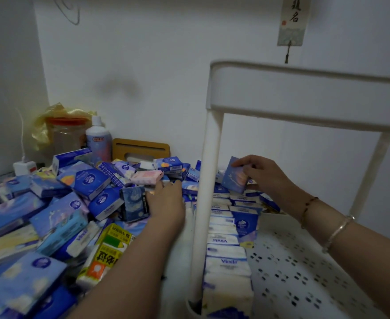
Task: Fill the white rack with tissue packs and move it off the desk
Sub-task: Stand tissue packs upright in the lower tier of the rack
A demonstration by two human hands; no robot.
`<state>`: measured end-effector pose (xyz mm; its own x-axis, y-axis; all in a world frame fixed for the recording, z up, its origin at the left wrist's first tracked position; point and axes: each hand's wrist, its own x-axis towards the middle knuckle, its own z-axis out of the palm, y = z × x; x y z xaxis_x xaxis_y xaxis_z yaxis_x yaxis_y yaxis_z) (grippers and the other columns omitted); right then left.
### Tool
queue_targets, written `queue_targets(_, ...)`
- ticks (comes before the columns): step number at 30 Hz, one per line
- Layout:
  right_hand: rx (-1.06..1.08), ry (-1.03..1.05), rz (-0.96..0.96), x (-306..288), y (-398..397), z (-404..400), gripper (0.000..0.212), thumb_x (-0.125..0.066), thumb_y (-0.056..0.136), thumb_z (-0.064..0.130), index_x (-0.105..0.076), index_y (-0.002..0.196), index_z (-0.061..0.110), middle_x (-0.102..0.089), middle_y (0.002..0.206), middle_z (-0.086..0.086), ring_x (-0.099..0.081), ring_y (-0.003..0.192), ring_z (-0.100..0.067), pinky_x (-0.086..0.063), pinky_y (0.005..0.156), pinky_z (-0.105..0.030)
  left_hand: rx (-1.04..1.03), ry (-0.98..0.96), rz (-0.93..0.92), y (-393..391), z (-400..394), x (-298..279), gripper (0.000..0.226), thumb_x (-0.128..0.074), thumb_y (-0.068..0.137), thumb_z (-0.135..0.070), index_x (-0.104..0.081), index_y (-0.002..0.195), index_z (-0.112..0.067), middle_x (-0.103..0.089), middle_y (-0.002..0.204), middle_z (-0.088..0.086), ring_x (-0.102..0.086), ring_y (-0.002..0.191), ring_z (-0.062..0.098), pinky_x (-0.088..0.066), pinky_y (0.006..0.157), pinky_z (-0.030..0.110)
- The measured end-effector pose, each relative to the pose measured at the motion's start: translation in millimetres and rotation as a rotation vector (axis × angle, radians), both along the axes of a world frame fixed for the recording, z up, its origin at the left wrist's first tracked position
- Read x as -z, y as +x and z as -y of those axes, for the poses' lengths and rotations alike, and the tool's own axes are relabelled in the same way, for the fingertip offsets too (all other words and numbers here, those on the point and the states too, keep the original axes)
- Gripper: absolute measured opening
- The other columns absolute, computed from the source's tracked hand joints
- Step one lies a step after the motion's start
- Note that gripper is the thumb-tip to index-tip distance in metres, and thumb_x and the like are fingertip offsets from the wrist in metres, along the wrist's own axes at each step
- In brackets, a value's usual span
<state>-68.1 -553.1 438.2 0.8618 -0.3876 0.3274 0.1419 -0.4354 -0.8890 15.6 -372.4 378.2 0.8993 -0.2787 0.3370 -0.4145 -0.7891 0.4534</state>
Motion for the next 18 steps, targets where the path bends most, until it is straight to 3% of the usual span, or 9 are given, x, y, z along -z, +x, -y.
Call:
queue_targets(4,-0.037,0.018,0.081,-0.6,-17.3,-7.3,0.032,-0.041,0.093,-0.006,-0.063,0.087,0.015,-0.06,0.098,-0.005,-0.058,0.092,-0.022,-0.055,0.076,-0.039,-0.073,0.06,0.003,3.8,0.3,-4.8,0.022,-0.051,0.095,-0.019,-0.056,0.116,-0.013,-0.056,0.126,0.009,-0.047,0.123,0.026,-0.033,0.106,0.04)
queue_targets(8,-0.132,0.137,0.105,-8.9,-45.2,-12.2,0.032,-0.045,0.092,-0.003,-0.064,0.1,0.022,-0.062,0.101,-0.004,-0.06,0.085,-0.018,-0.054,0.063,-0.025,-0.063,-0.038,0.061,5.9,-0.2,-7.5,0.023,-0.056,0.091,-0.032,-0.062,0.094,-0.01,-0.066,0.104,0.011,-0.06,0.1,0.028,-0.047,0.09,0.041)
queue_targets(12,-0.22,0.048,0.021,-0.8,-74.1,-8.7,0.049,-0.05,0.091,-0.006,-0.056,0.122,0.031,-0.069,0.098,-0.009,-0.065,0.082,-0.015,-0.055,0.068,-0.023,-0.038,-0.322,0.104,-5.4,-10.8,-22.2,0.033,-0.043,0.095,-0.035,-0.06,0.079,-0.011,-0.066,0.087,0.014,-0.063,0.085,0.033,-0.052,0.078,0.042)
queue_targets(15,-0.161,-0.165,0.003,11.2,-84.0,-8.6,0.035,-0.058,0.086,-0.01,-0.062,0.11,0.015,-0.069,0.102,-0.013,-0.063,0.083,-0.012,-0.05,0.069,-0.024,-0.022,-0.411,0.193,-7.3,-24.3,-39.4,0.025,-0.052,0.092,-0.03,-0.065,0.083,-0.01,-0.065,0.084,0.009,-0.062,0.083,0.03,-0.051,0.074,0.039)
queue_targets(18,-0.092,-0.325,-0.07,21.4,-87.1,-11.4,0.031,-0.069,0.078,-0.001,-0.061,0.093,0.025,-0.067,0.096,0.0,-0.063,0.085,-0.015,-0.05,0.075,-0.024,0.048,-0.601,0.182,-14.4,-37.5,-61.8,0.025,-0.057,0.091,-0.033,-0.072,0.088,-0.013,-0.07,0.087,0.007,-0.062,0.081,0.024,-0.053,0.073,0.039)
